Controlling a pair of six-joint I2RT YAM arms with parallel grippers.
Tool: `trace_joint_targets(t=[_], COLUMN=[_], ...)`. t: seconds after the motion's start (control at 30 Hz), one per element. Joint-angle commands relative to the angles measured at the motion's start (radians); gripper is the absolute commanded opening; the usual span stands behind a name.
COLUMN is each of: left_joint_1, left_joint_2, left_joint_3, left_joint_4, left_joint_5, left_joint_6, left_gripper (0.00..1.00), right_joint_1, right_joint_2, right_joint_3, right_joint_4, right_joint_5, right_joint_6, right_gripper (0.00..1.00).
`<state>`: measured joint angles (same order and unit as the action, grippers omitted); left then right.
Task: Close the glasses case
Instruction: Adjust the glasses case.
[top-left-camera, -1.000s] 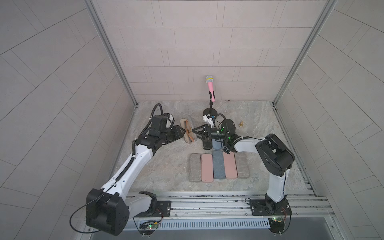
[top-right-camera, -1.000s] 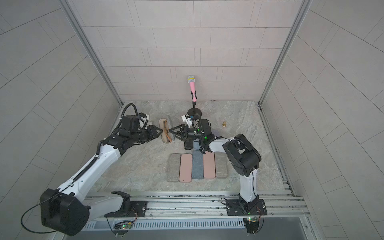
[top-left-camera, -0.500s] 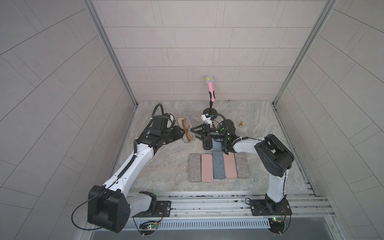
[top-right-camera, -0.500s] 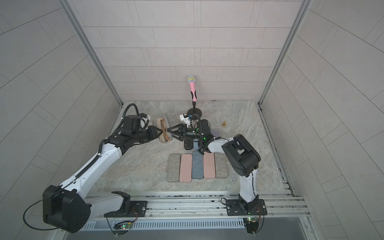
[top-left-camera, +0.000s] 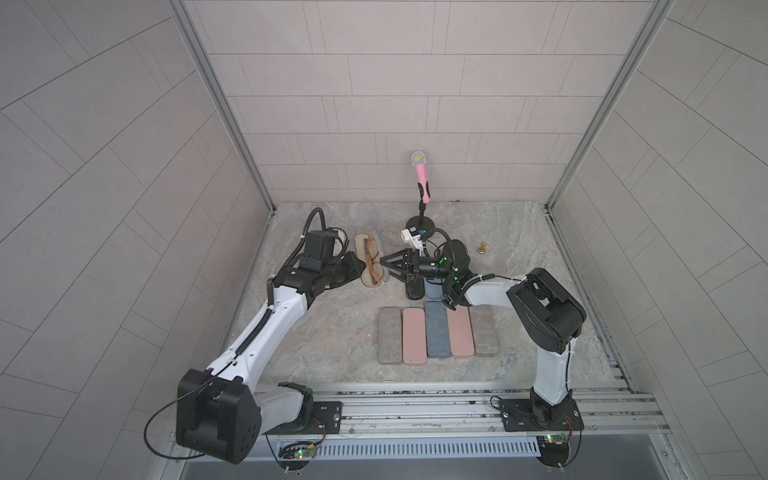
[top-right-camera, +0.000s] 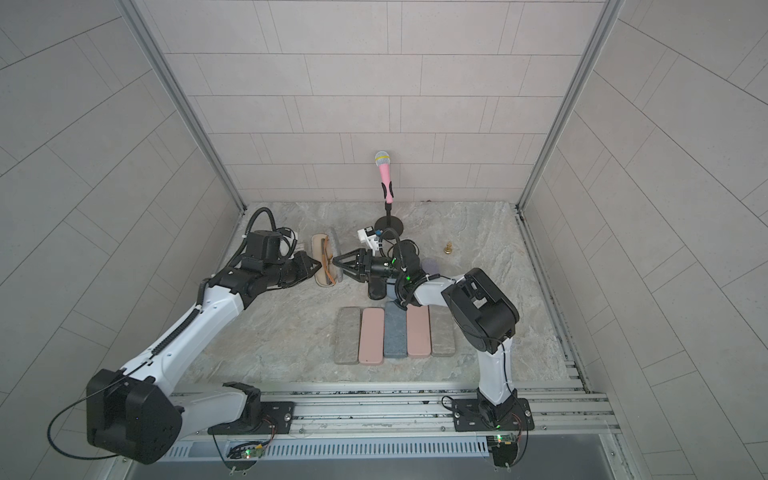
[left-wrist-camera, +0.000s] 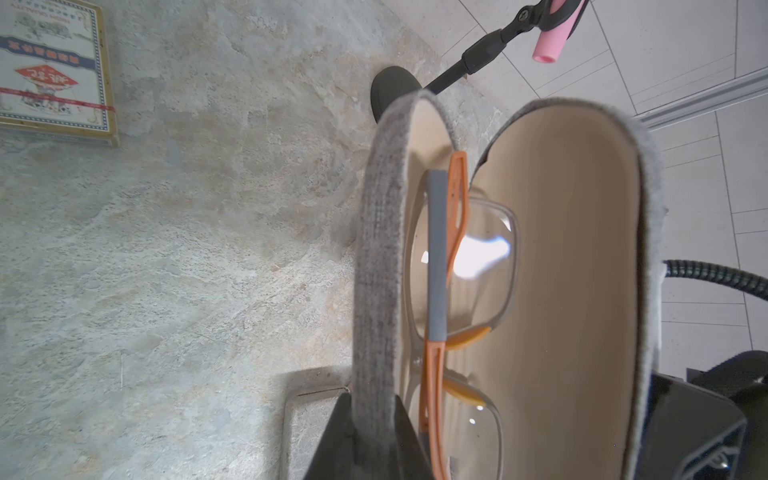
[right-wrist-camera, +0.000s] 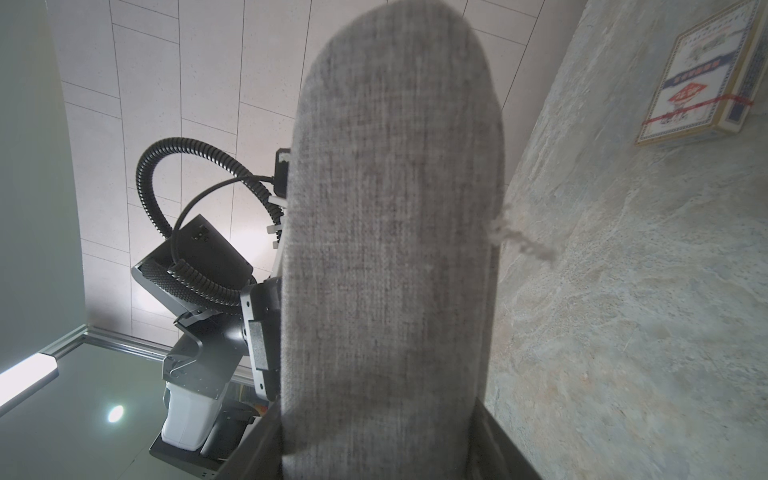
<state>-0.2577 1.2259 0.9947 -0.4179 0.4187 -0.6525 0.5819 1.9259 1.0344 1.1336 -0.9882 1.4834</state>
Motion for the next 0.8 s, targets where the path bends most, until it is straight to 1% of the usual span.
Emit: trace_joint_targets(t=[0.0,0.1,0.33,0.77], left_joint_1=[0.0,0.0,-0.001,0.0], left_joint_2=[-0.001,0.003,0.004,-0.009], left_joint_3=[0.059,0.089,0.093,0.105], left_joint_4=[-0.063,-0.114,-0.134,-0.15], left_joint_5=[-0.031,-0.056,-0.074,-0.109], left_joint_6=[0.073,0.099,0.106,0.108], left_gripper=[0.0,0.0,0.0,0.0], right_joint_1=[0.004,0.004,0.003,-0.016], right_joint_2=[-0.004,-0.025,-0.062,-0.075], right_joint_3=[0.03,0.027,0.038,0.059], right_joint_4=[-0.042,-0.155,-0.371,-0.571], right_joint_5=[-0.01,-0.009,-0.001,-0.007], right_joint_6=[-0.022,-0.099,-0.243,-0.383], right_gripper=[0.37,0.46,0.55,0.71])
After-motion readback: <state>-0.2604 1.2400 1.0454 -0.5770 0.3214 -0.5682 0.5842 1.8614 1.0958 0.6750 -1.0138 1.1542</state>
